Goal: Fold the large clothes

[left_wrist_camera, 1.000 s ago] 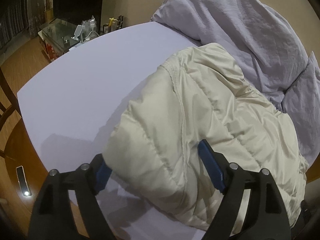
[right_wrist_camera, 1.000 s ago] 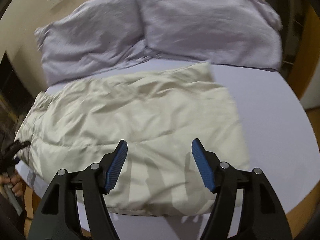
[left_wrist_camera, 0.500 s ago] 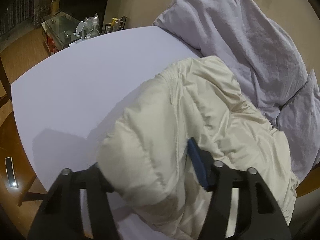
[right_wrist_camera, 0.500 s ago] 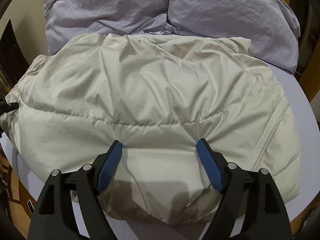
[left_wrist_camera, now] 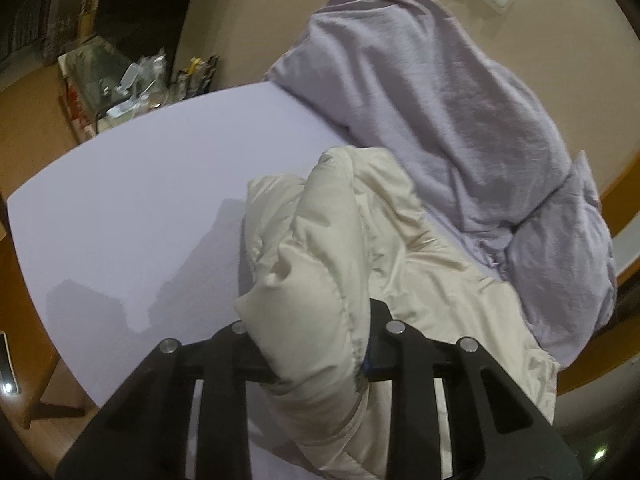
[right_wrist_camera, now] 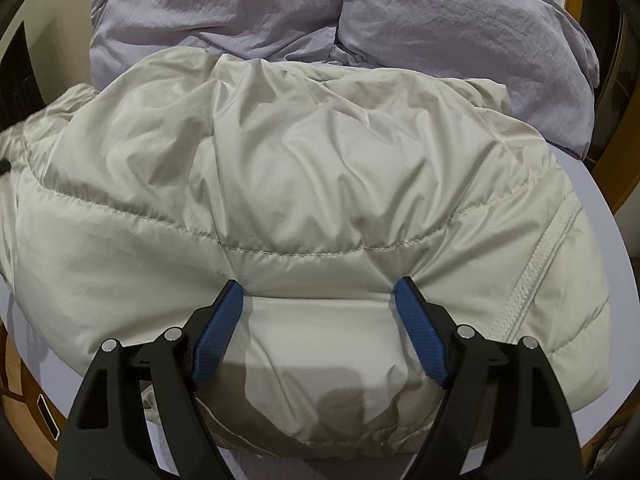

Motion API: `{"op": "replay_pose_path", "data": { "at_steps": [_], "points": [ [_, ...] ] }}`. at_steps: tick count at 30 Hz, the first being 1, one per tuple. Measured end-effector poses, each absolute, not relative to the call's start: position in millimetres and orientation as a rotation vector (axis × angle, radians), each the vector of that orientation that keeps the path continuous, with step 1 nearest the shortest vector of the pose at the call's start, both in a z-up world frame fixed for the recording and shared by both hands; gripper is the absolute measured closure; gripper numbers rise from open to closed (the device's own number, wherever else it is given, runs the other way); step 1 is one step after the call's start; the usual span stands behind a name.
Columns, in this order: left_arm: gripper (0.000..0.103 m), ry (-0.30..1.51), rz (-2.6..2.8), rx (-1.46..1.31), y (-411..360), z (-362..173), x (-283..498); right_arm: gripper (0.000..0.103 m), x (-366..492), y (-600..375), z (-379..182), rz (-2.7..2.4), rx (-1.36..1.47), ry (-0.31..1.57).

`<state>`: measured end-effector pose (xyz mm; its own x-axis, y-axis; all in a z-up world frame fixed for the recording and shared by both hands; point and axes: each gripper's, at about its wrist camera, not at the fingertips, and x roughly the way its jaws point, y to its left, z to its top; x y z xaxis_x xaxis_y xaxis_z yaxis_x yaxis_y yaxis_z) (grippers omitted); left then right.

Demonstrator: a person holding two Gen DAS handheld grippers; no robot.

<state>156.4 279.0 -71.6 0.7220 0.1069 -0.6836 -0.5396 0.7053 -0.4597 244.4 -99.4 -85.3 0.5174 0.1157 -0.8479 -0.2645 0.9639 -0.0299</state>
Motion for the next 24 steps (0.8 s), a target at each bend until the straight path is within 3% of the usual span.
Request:
{"op": "replay_pose_path", "data": {
  "at_steps": [15, 24],
  "points": [
    [0.077, 0.587, 0.239, -0.597, 239.4, -21.3, 164.6, 0.023, 244.5, -97.0, -86.9, 0.235, -0.174, 0.994],
    [0.077, 0.512, 0.032, -0.473, 167.2, 32.0, 177.2, 0.023, 242.1, -102.3, -79.4, 0.259, -0.147, 1.003]
  ]
}}
